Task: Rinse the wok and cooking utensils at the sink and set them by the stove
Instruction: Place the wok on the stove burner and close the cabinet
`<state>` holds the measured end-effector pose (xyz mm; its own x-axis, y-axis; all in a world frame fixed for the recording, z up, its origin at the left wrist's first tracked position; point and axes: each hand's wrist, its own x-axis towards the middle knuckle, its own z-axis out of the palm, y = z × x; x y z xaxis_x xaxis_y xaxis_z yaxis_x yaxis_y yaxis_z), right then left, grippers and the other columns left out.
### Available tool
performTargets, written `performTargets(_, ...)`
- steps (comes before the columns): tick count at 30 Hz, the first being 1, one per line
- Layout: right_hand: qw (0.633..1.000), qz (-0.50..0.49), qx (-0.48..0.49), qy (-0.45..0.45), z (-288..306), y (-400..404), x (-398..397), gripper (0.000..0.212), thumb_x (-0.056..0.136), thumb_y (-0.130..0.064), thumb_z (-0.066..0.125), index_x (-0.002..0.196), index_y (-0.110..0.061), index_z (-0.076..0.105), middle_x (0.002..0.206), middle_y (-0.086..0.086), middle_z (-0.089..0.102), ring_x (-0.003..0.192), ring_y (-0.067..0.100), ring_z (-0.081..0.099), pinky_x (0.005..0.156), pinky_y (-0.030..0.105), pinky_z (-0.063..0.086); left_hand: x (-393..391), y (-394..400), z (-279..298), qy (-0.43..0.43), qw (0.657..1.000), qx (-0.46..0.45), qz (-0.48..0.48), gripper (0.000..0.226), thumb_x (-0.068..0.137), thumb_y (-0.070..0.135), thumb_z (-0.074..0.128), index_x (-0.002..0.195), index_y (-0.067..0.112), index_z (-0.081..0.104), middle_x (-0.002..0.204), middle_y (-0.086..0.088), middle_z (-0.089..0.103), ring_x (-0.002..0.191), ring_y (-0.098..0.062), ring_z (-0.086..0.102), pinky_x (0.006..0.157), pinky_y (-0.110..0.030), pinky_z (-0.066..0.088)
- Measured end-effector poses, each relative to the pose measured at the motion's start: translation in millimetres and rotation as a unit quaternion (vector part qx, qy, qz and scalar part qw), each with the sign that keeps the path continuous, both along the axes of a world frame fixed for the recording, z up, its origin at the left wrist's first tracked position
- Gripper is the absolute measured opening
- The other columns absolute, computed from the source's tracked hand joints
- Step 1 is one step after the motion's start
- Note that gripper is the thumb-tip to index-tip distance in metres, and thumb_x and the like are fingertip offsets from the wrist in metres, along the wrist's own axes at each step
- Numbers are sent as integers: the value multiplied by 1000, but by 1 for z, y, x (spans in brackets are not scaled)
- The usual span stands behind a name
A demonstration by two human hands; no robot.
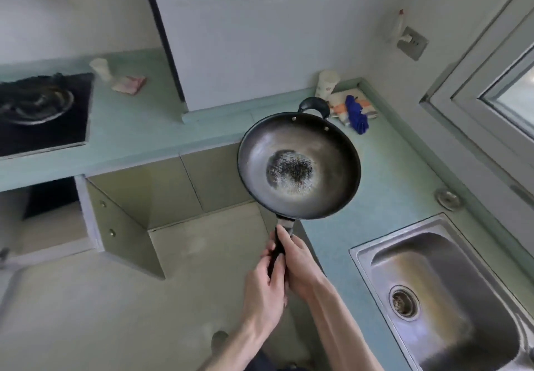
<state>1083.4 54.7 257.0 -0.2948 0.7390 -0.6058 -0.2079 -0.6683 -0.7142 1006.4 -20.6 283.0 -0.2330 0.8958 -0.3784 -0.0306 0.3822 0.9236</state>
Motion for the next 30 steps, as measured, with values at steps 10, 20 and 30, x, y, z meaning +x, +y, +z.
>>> performTargets(10, 992, 110, 40, -44, 13, 27, -158, 45, 90, -57, 68, 96, -15, 54, 77, 2, 54, 67, 23, 53, 64, 41, 44, -132, 12, 10, -7, 989, 32, 144, 30, 108, 29, 49, 127, 50, 60, 52, 0, 59, 44, -22, 51, 44, -32, 41)
performTargets(20, 957, 261, 111, -66, 52, 36, -280, 31, 109, -33, 51, 88, -11, 52, 70, 3, 56, 72, 23, 53, 67, 34, 49, -240, 10, 26, -54, 980, 6, 190, 52, 108, 40, 43, 69, 7, 52, 52, -19, 46, 41, -28, 42, 41, -28, 30)
performTargets(30, 910, 393, 115, -65, 41, 72, -385, 34, 109, -38, 51, 86, -14, 51, 70, 0, 50, 62, 18, 47, 59, 30, 45, -315, 39, 23, -5, 944, -5, 330, 44, 109, 38, 43, 78, 11, 59, 50, -18, 43, 42, -29, 39, 43, -30, 30)
